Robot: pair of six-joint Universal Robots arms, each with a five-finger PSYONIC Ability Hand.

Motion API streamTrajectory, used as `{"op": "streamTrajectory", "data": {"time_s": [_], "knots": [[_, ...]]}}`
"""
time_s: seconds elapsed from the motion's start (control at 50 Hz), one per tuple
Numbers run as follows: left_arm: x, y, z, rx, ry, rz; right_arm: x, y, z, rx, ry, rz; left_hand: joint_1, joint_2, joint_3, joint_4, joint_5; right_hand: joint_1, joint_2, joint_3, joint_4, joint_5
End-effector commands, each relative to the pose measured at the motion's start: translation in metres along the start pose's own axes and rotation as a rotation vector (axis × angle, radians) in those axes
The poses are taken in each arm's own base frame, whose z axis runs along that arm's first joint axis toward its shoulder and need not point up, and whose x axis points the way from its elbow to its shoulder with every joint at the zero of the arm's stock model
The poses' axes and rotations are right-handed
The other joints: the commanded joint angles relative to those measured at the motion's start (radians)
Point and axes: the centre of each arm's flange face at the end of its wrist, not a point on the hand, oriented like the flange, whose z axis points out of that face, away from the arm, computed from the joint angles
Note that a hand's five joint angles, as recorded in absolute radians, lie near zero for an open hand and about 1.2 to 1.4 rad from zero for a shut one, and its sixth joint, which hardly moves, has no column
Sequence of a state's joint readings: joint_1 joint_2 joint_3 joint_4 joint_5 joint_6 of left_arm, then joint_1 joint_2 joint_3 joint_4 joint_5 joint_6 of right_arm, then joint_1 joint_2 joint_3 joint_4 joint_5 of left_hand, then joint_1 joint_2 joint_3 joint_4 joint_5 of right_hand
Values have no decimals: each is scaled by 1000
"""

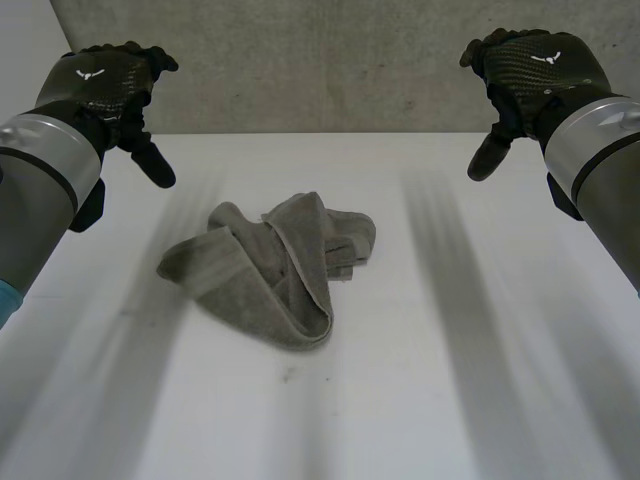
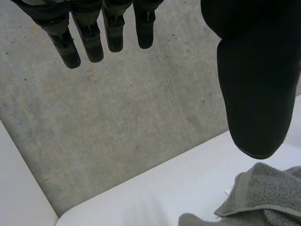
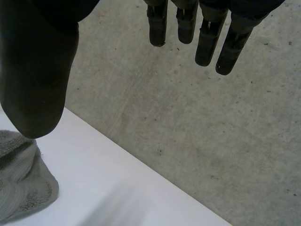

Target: Fold the towel.

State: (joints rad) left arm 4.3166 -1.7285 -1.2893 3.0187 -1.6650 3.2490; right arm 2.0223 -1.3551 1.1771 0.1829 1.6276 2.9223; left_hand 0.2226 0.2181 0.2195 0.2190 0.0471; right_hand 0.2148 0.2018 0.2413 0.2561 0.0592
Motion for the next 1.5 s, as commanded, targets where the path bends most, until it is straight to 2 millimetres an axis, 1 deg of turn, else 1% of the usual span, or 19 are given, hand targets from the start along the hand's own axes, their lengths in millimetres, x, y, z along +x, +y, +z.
{"op": "streamTrajectory", "data": {"time_s": [0.02, 0.34, 0.52, 0.62, 0.68, 0.72, 0.84, 0.88, 1.06, 1.14, 1.16, 1.22, 1.26, 1.3, 1.34, 1.38, 1.4, 1.46, 1.5], "knots": [[-3, 4, 1, -14, -6, 4, -1, 4, 2, -9, -2, -4, -33, -28, -29, -29, -32, -40, -27, -67, -82, -59], [-5, 10, 1, -35, -3, 9, -2, 6, 4, -14, -20, -18, -33, -28, -29, -29, -32, -40, -27, -67, -82, -59], [-17, 23, 22, -37, -20, 13, -25, 23, 24, -29, -205, -167, -36, -31, -32, -32, -35, -40, -27, -67, -82, -59], [-15, 74, 55, -141, 81, 6, -45, 39, 41, -33, -314, -182, -30, -25, -27, -26, -29, -40, -27, -67, -82, -59], [-11, 86, 61, -165, 113, 2, -66, 51, 49, -28, -409, -187, -30, -25, -27, -26, -29, -40, -27, -67, -82, -59], [-5, 115, 70, -229, 153, -5, -77, 57, 52, -19, -456, -199, -27, -22, -24, -23, -26, -40, -27, -67, -82, -59], [-1, 155, 78, -313, 171, -8, -119, 87, 62, 15, -623, -274, -3, 1, 0, 0, -2, -40, -27, -67, -82, -59], [0, 163, 80, -322, 171, -2, -138, 107, 65, 22, -681, -323, 3, 7, 6, 6, 4, -40, -27, -67, -82, -59], [5, 198, 81, -317, 180, 91, -176, 164, 73, 12, -747, -468, 90, 95, 93, 94, 91, -40, -27, -67, -82, -59], [5, 203, 82, -298, 176, 135, -181, 185, 82, 0, -704, -537, 286, 290, 289, 290, 287, 212, 225, 186, 171, 193], [5, 204, 82, -288, 176, 151, -181, 185, 82, 0, -704, -537, 473, 478, 477, 477, 474, 214, 227, 187, 172, 195], [4, 201, 80, -281, 161, 169, -179, 183, 90, 4, -624, -584, 823, 827, 826, 826, 824, 616, 629, 589, 575, 597], [6, 196, 78, -270, 160, 171, -172, 168, 100, 32, -518, -597, 944, 948, 947, 947, 945, 1179, 1192, 1152, 1138, 1160], [7, 184, 77, -247, 153, 170, -167, 155, 104, 45, -456, -592, 1024, 1029, 1027, 1028, 1025, 1181, 1194, 1155, 1140, 1163], [6, 154, 69, -175, 138, 163, -157, 141, 106, 48, -397, -577, 1168, 1172, 1171, 1171, 1169, 1181, 1194, 1155, 1140, 1163], [9, 140, 65, -130, 138, 157, -138, 106, 103, 51, -299, -509, 1174, 1178, 1177, 1177, 1175, 1181, 1194, 1155, 1140, 1163], [12, 126, 60, -77, 139, 143, -137, 105, 103, 51, -298, -509, 1174, 1178, 1177, 1177, 1175, 1181, 1194, 1155, 1140, 1163], [17, 109, 51, -21, 146, 119, -117, 80, 90, 29, -245, -446, 1174, 1178, 1177, 1177, 1175, 1181, 1194, 1155, 1140, 1163], [21, 96, 41, 18, 155, 89, -95, 55, 65, 0, -231, -435, 1174, 1178, 1177, 1177, 1175, 1181, 1194, 1155, 1140, 1163]]}}
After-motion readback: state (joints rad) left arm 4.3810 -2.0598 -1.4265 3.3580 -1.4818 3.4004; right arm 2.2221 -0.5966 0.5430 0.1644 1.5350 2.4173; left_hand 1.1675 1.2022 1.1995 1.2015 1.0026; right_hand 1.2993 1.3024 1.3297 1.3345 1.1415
